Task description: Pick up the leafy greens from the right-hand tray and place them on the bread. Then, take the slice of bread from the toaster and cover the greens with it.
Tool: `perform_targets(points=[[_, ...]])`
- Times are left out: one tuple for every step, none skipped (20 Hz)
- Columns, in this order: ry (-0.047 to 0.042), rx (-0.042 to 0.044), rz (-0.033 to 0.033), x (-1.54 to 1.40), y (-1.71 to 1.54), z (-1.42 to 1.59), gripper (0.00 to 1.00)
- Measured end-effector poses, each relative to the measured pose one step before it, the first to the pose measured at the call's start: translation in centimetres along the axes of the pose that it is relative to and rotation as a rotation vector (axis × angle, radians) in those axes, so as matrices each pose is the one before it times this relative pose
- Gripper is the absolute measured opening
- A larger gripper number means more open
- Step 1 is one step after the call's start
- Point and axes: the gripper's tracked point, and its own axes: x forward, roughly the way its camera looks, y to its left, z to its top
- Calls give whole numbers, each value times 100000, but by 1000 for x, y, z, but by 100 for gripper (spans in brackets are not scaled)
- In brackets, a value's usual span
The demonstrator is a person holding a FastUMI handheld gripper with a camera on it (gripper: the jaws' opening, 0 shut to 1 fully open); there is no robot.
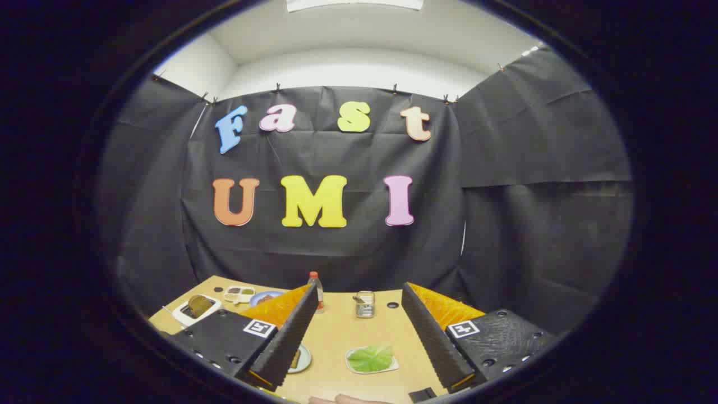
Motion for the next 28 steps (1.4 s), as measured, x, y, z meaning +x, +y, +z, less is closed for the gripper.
perform_targets(points=[[-110, -571, -262, 266, -378, 39, 95], [-61, -555, 129, 203, -348, 190, 95], [319, -465, 101, 411, -322, -24, 95], [614, -537, 340, 377, -186, 25, 95], [732, -291, 599, 452, -158, -196, 95], [211, 76, 1047, 275, -54, 169, 95], [-78, -67, 1104, 413, -34, 65, 95], [-169, -175, 1029, 350, -98, 223, 95], [-215, 165, 1288, 462, -12, 50, 95], [-210, 334, 1048, 291, -37, 124, 95], [-455, 274, 1152, 319, -146, -27, 95], [-588, -127, 973, 315, -91, 192, 95], [-323, -610, 618, 429, -209, -37, 95], [35, -841, 817, 351, -137, -72, 95], [-159, -613, 1136, 340, -84, -95, 95], [-188, -389, 858, 273, -140, -11, 95], [37, -182, 550, 412, -308, -163, 95], [520, 62, 39, 403, -356, -211, 95], [394, 346, 38, 479, -427, -456, 95], [503, 369, 38, 435, -422, -361, 95], [915, 251, 96, 560, -421, -601, 95], [1479, 62, -219, 602, -541, -770, 95], [1761, -242, -610, 816, -740, -1105, 95], [1740, 110, -140, 888, -694, -1130, 95], [2635, -1, -586, 978, -691, -1352, 95], [2712, 122, -161, 1169, -688, -1593, 95], [3765, -477, -542, 1024, -799, -1731, 95], [3250, -207, 48, 1233, -726, -1787, 95]])
